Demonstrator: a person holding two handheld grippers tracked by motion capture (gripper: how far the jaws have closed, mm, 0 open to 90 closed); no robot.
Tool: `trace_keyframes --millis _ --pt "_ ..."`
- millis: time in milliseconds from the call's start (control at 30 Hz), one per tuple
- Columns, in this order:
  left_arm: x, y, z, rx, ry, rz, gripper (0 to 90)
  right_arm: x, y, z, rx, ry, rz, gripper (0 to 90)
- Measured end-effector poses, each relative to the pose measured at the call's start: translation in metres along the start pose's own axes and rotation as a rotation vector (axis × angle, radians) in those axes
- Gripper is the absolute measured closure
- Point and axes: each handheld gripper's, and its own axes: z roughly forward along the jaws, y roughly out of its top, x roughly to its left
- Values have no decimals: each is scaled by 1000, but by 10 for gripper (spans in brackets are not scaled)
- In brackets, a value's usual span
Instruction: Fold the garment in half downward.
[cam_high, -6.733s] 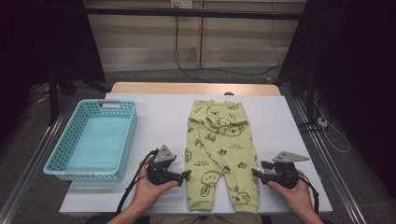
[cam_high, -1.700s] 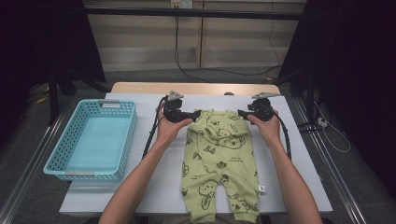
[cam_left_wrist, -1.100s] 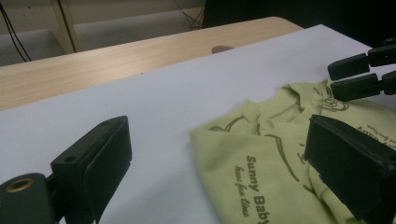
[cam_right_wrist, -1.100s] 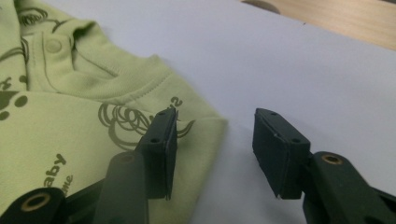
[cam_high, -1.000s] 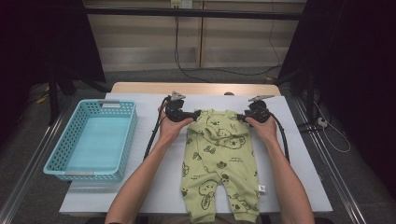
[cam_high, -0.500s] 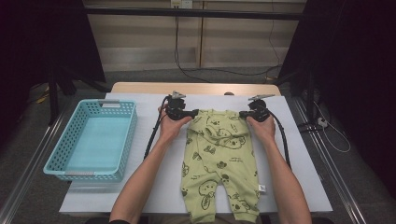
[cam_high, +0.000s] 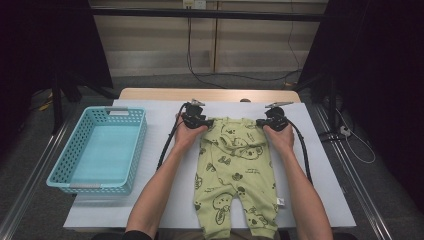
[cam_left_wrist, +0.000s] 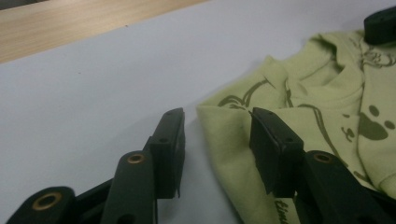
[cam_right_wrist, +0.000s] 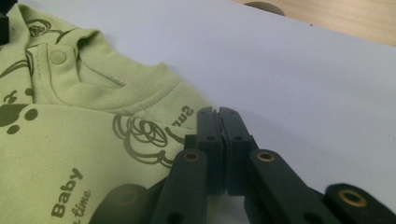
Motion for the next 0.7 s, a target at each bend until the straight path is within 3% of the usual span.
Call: trace_keyframes --millis 267,333,400,433,567,633,700 --pt "1 2 0 23 34 27 666 2 0 0 5 -10 0 887" --pt "1 2 2 9 8 18 820 2 0 0 5 -9 2 887" --pt "-4 2 2 -2 24 14 854 2 0 0 0 -12 -10 887" --pt "-5 3 2 -2 28 23 869 2 0 0 -1 -11 -10 888" --pt "0 1 0 0 -10 -31 884 -1 -1 0 -17 9 3 888" --pt "3 2 -2 -2 -13 -17 886 -1 -1 0 -19 4 7 889" --pt "4 4 -7 -17 -22 -31 886 0 0 -2 -21 6 18 889"
